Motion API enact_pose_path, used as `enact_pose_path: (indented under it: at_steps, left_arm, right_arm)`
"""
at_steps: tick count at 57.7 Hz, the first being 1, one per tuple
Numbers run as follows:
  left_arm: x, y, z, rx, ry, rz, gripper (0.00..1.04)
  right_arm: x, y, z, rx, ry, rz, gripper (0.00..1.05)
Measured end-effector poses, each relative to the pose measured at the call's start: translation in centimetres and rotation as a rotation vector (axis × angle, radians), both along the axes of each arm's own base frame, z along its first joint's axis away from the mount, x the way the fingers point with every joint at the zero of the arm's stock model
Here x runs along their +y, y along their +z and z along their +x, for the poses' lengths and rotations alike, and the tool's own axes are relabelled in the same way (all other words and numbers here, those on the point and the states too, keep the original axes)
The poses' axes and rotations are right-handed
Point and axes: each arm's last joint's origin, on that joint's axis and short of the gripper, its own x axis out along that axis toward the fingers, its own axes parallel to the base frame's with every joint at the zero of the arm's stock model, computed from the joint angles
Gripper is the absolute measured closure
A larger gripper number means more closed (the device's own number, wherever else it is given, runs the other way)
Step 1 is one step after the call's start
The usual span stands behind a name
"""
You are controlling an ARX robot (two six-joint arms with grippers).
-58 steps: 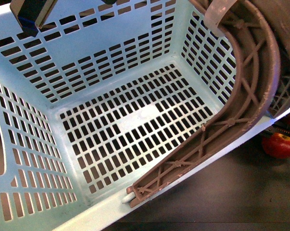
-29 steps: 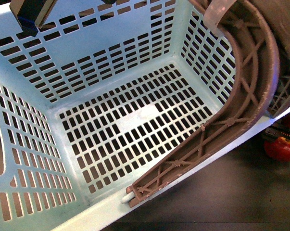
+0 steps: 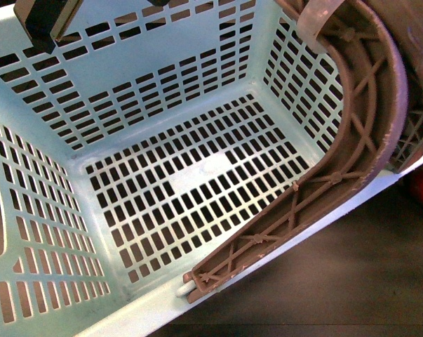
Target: Pick apple with right arm and hold basket with left
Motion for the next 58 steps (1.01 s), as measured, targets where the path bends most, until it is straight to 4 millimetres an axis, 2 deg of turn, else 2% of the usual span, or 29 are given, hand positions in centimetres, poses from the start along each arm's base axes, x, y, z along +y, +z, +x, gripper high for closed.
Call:
enact_pose_path:
  at_steps: [5, 8, 14, 17, 22, 26, 28, 34, 38, 48, 58]
  left_arm:
    - [0.0, 0.0, 0.0, 0.000, 0.000, 0.000, 0.90]
    - [0.0, 0.0, 0.0, 0.000, 0.000, 0.000, 0.90]
    - [0.0, 0.0, 0.0, 0.000, -0.001, 0.000, 0.90]
    - [0.0, 0.0, 0.0, 0.000, -0.001, 0.000, 0.90]
    - [0.0, 0.0, 0.0, 0.000, 0.000, 0.000, 0.90]
    - [0.0, 0.0, 0.0, 0.000, 0.000, 0.000, 0.90]
    - [0.0, 0.0, 0.0, 0.000, 0.000, 0.000, 0.90]
    - [0.0, 0.0, 0.0, 0.000, 0.000, 0.000, 0.90]
    - [0.0, 0.0, 0.0, 0.000, 0.000, 0.000, 0.90]
    - [0.0, 0.0, 0.0, 0.000, 0.000, 0.000, 0.90]
    - [0.0, 0.0, 0.0, 0.000, 0.000, 0.000, 0.90]
  right_arm:
    - [0.3, 3.5, -0.7, -0.105, 0.019, 0.026, 0.25]
    - [0.6, 4.9, -1.0, -0.152, 0.032, 0.043, 0.25]
    - [1.9, 8.7, -2.0, -0.268, 0.084, 0.090, 0.25]
    - [3.0, 10.8, -2.7, -0.328, 0.126, 0.113, 0.25]
    - [4.7, 12.9, -3.6, -0.382, 0.176, 0.125, 0.25]
    - [6.5, 14.3, -4.3, -0.421, 0.233, 0.134, 0.25]
    - [8.3, 15.0, -4.8, -0.437, 0.286, 0.141, 0.25]
    - [12.5, 15.3, -5.8, -0.436, 0.415, 0.166, 0.25]
    - [14.3, 14.8, -6.4, -0.413, 0.466, 0.183, 0.25]
    - [17.6, 12.4, -8.2, -0.332, 0.559, 0.229, 0.25]
    - [19.0, 10.4, -9.5, -0.271, 0.601, 0.260, 0.25]
